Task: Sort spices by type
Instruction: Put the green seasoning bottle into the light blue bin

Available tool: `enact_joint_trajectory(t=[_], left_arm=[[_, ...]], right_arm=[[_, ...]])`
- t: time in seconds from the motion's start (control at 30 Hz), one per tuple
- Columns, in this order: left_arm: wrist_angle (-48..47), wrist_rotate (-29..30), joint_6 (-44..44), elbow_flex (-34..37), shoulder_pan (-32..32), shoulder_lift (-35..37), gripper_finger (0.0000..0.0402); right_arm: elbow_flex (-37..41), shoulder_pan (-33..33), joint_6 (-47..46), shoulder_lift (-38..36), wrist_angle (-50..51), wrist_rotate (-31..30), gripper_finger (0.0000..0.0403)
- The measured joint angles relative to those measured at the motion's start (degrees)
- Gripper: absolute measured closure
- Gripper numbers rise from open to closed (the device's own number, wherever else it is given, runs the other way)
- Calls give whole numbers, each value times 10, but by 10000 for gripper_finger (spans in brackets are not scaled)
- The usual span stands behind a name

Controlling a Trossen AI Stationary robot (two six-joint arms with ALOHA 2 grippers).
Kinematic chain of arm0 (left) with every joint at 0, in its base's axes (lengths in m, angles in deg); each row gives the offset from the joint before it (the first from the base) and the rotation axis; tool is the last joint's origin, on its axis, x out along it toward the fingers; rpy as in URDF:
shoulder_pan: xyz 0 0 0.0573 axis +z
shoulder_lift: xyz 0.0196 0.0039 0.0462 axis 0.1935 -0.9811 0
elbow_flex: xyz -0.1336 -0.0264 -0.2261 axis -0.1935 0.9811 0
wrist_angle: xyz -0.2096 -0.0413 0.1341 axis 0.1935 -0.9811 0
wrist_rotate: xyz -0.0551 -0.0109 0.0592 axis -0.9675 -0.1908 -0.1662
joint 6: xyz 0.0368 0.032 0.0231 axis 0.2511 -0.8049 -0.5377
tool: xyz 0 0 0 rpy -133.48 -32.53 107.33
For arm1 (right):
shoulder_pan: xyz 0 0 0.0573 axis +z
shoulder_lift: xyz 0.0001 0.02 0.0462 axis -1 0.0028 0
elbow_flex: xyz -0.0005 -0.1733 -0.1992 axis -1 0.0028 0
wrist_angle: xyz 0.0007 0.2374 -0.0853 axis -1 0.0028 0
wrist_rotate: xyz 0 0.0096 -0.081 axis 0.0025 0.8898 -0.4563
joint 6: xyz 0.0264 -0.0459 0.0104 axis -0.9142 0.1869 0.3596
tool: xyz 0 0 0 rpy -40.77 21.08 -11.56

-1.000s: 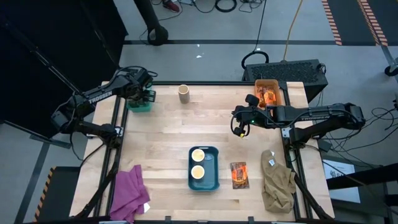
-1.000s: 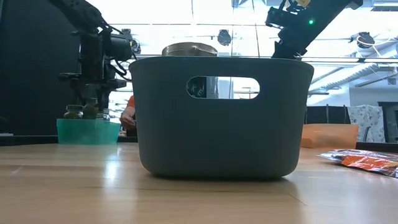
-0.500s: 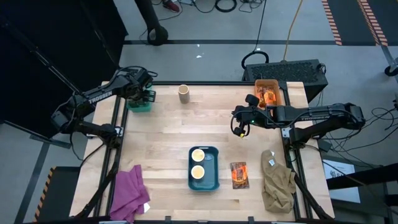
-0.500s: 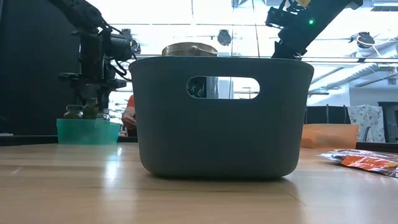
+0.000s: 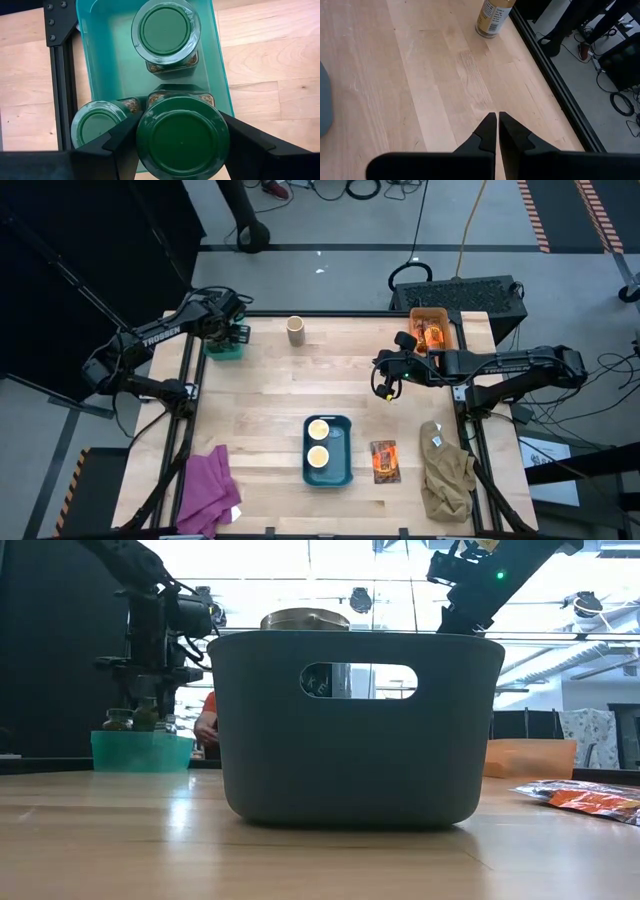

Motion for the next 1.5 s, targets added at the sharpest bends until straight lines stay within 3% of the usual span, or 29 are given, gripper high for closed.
enact_joint_trajectory(t=[1.5], left_arm=[[1,-7,-10,0,-21,0,168]], right_arm=[[0,0,0,0,0,0,403]])
